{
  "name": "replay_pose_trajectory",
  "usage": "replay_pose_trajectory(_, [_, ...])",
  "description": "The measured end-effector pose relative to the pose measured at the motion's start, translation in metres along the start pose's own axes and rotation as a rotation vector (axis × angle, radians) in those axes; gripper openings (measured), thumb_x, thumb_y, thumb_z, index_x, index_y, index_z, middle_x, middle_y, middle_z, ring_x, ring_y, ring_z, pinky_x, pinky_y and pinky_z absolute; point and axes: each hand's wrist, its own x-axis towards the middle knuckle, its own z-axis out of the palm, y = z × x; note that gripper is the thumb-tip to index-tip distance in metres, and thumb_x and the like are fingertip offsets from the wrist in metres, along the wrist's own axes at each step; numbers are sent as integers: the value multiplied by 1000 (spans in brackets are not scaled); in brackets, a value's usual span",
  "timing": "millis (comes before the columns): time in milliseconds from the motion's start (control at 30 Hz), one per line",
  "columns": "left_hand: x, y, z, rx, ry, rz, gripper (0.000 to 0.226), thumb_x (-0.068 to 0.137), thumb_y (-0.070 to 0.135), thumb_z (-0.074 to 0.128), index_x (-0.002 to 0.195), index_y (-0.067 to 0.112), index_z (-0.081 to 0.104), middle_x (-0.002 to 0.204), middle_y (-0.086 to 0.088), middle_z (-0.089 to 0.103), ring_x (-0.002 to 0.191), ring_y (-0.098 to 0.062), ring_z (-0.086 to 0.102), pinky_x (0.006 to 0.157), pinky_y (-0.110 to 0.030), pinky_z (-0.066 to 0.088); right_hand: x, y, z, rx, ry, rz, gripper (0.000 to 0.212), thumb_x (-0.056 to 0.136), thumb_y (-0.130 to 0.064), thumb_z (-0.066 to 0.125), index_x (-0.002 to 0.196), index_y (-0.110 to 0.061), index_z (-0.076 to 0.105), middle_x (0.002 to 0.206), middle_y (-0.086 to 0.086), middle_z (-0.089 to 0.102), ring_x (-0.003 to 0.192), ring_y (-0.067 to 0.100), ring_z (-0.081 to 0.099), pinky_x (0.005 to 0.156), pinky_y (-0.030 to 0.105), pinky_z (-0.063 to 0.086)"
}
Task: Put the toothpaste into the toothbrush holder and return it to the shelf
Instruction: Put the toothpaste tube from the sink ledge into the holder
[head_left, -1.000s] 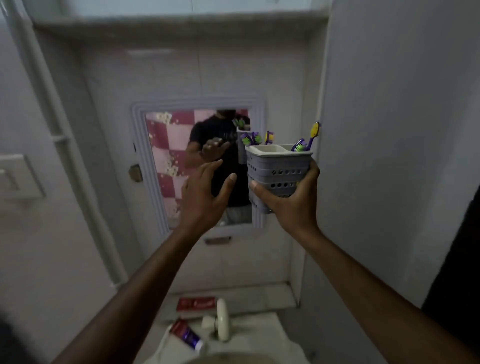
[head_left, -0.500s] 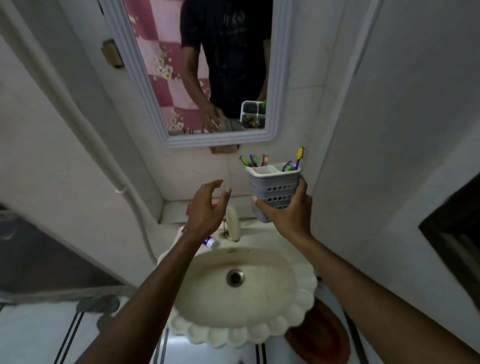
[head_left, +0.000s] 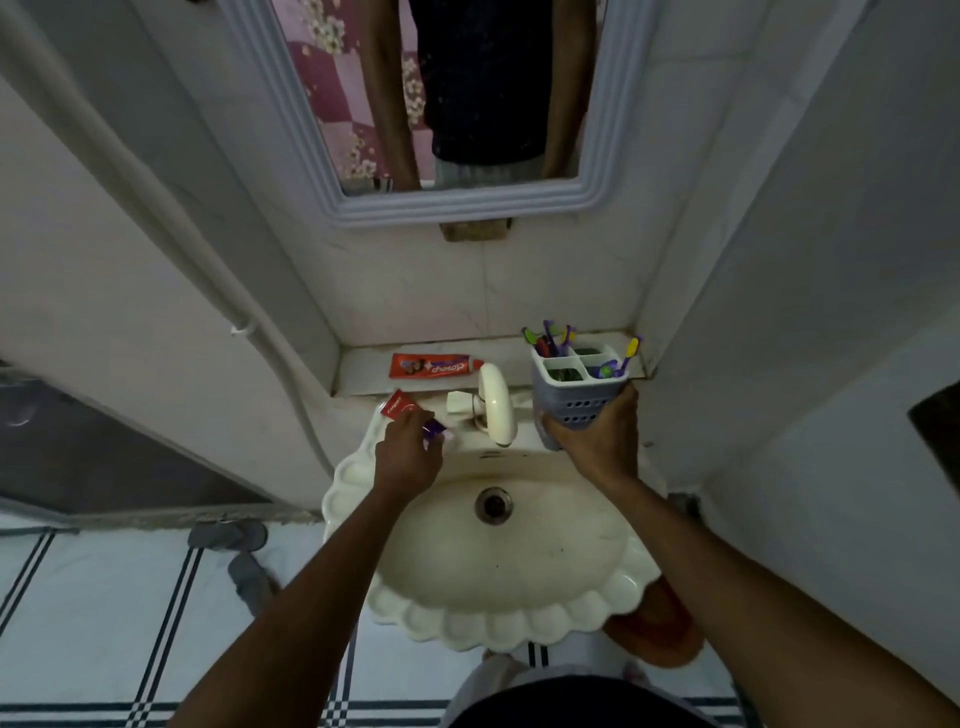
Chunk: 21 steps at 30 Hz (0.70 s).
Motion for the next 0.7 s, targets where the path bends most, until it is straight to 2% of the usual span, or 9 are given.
replay_pose_trajectory(100, [3,-13,1,170,-82,32,47,89,18,79,134,19,64,139,-4,62,121,-33,61,92,-46,54,3,6,9,33,-26,-25,122,67,-30,109,159,-3,33,155,13,53,136,20,56,103,23,48])
replay_pose_trajectory(167, [7,-18,0,280,-141,91,58,85,10,79,138,22,62,146,-3,55,132,-33,53,99,-48,51,2,9,13,43,-42,-53,124,69,-27,108,161,-1,29,158,14,48,136,14,50,103,15,44])
replay_pose_trajectory(300, [19,-21,-5,460,-202,195,68,80,8,82,142,26,61,150,-6,47,142,-33,42,109,-51,44,-9,16,20,49,-53,-4,131,69,-40,108,162,-5,23,164,12,48,145,27,56,107,28,50])
replay_pose_trajectory(400, [25,-26,-5,548,-159,251,61,77,12,85,132,26,64,144,-7,53,138,-34,46,110,-52,41,-14,22,20,53,-71,26,138,65,-55,107,163,-9,22,166,11,50,148,29,57,109,35,55])
replay_pose_trajectory(467, [27,-29,-5,563,-145,279,52,84,16,80,131,27,62,141,-5,60,136,-32,51,117,-54,35,-14,23,19,76,-70,37,143,61,-63,106,163,-9,22,166,9,51,149,27,57,112,36,56])
replay_pose_trajectory(533, [24,-32,-9,501,-119,285,40,93,21,72,130,29,58,130,-3,67,129,-29,58,122,-56,28,-13,24,19,89,-65,35,147,58,-71,104,162,-9,22,165,8,51,148,25,58,114,41,57])
replay_pose_trajectory(600, [18,-34,-17,341,-91,225,33,102,32,63,134,27,53,126,-6,67,117,-29,64,118,-55,37,-13,24,19,100,-75,36,146,58,-75,102,162,-11,22,165,7,50,148,24,58,115,43,57])
replay_pose_trajectory(667, [12,-24,-33,147,-59,118,39,107,48,53,140,26,46,128,-8,62,99,-26,66,95,-51,57,-14,25,17,113,-86,38,144,58,-75,101,162,-14,23,164,4,50,148,23,57,116,44,56])
replay_pose_trajectory(700, [8,-14,-43,58,-36,65,45,107,55,50,141,27,44,126,-8,61,91,-23,66,83,-47,61,-14,27,15,120,-90,35,143,59,-74,101,162,-16,23,163,3,51,147,23,58,116,44,56])
